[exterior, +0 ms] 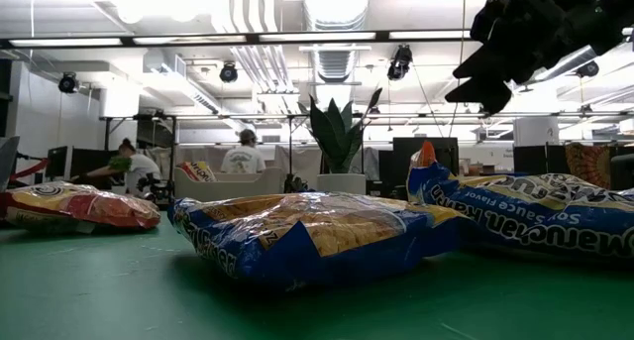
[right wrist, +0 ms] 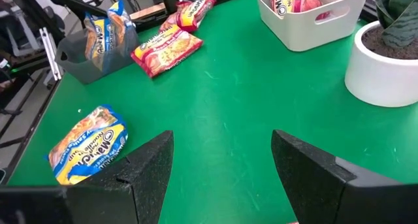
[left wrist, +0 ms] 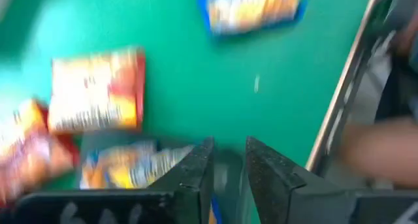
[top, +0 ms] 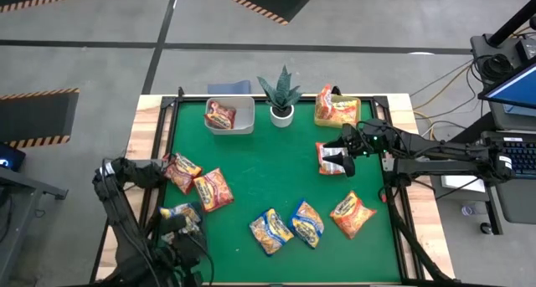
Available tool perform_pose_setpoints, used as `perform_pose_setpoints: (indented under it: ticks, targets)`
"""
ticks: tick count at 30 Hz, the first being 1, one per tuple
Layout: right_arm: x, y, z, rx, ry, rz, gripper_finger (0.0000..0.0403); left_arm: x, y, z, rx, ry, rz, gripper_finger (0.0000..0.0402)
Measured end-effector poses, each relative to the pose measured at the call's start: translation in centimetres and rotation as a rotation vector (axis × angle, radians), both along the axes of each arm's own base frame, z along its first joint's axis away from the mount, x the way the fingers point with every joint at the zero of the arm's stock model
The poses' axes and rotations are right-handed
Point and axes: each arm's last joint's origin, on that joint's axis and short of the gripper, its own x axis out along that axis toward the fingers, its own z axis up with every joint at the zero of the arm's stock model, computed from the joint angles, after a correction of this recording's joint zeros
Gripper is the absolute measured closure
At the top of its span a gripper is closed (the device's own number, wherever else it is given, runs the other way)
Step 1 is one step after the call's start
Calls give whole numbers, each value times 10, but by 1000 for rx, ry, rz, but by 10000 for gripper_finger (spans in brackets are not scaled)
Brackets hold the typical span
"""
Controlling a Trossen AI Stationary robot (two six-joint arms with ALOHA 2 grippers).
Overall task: Sort Maruchan noodles
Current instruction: Put the center red noodle pack into the white bin
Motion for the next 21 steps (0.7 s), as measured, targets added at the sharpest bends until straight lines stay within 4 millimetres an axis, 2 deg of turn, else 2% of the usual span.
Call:
perform_pose_setpoints:
  ticks: [4,8,12,15,21]
  targets:
    - [0,0,0,0,0,0,158,15,20,15,108,-216,34,353]
    - [0,0,0,-1,0,-3,158,39,41,27,180,-249,-63,372]
    - [0,0,0,-2,0,-3,158,66,67,30,231,-173,-167,394]
    - [0,0,0,-8,-1,-1,158,79,86,25,238,-60,-241,400]
    - [0,0,0,-11,4,1,158,87,127,-7,169,142,-226,401]
